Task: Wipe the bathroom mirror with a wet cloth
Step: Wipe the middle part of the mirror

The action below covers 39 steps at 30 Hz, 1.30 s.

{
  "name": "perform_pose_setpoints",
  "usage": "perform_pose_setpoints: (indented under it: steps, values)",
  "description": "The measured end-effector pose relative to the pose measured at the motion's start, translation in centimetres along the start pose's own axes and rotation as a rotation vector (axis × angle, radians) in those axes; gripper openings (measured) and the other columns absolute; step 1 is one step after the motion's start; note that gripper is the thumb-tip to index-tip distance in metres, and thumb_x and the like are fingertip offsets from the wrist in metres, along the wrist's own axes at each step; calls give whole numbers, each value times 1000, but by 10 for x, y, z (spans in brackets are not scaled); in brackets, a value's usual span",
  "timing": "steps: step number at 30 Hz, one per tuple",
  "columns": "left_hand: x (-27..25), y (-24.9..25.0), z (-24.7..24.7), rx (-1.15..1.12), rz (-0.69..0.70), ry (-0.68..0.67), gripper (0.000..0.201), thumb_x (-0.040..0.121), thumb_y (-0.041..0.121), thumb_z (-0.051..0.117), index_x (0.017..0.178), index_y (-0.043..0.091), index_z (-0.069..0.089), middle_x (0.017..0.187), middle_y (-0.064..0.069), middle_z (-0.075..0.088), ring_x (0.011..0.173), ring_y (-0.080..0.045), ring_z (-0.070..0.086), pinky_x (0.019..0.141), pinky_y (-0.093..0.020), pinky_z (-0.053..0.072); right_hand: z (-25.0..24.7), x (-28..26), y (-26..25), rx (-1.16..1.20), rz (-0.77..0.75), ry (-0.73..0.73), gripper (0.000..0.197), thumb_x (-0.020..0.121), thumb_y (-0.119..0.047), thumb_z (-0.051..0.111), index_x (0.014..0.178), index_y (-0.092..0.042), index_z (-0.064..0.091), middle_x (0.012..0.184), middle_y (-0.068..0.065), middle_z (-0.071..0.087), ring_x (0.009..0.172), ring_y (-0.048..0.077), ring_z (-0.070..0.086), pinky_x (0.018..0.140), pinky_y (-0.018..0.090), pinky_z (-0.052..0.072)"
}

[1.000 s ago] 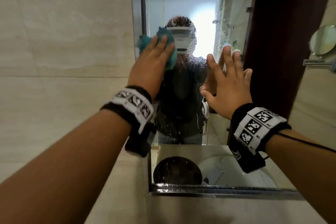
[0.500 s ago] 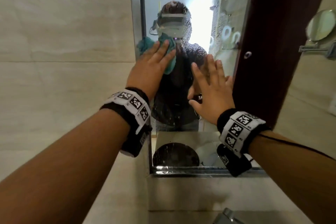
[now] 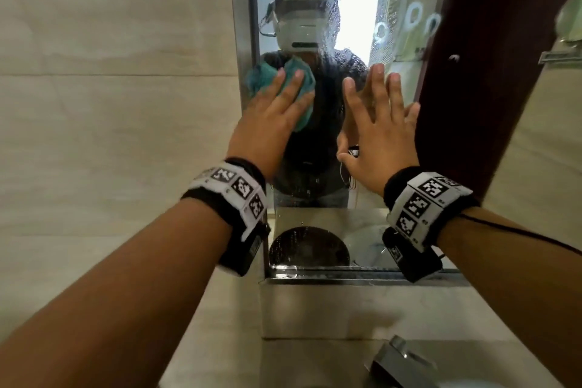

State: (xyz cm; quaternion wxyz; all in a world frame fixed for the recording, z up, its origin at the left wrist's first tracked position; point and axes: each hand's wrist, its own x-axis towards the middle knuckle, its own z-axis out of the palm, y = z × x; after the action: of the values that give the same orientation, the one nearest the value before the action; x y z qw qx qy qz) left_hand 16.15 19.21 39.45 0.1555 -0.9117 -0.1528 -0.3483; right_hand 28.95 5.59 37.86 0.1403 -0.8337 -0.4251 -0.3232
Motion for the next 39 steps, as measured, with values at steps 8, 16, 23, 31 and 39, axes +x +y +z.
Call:
perform_pose_setpoints:
  steps: [8,16,23,31,39]
  values:
    - [-72,19,70,58,227,10,78,60,-7,77,132,9,53,140,-13,48,128,-34,46,95,-54,46,2,-2,3,-3,-25,28,108,74,-39,72,149,-31,-6,155,8,-21,142,30,-18,108,62,2]
    - [-3,-4,14,145,68,230,60,69,-3,60,128,8,57,134,-14,54,108,-39,56,87,-48,52,3,-2,2,3,-17,24,109,74,-38,71,149,-32,-8,154,7,-22,142,29,-19,110,62,0]
    - [-67,23,67,179,301,-61,70,62,16,82,128,22,58,136,1,54,115,-26,57,95,-45,46,2,-2,4,-3,-28,29,105,77,-38,68,149,-31,-8,155,8,-22,142,30,-19,110,63,1]
    - [21,17,5,34,51,147,59,83,2,56,139,14,45,149,-8,37,130,-38,40,106,-51,35,4,-2,5,19,-31,31,110,73,-42,73,149,-33,-6,155,5,-20,142,28,-18,109,61,0]
    - [-73,49,72,196,244,-358,64,95,9,41,150,25,13,159,2,3,145,-27,5,116,-46,-1,11,-31,13,46,-4,110,96,82,-23,65,150,-29,-3,156,9,-15,143,27,-12,115,52,5]
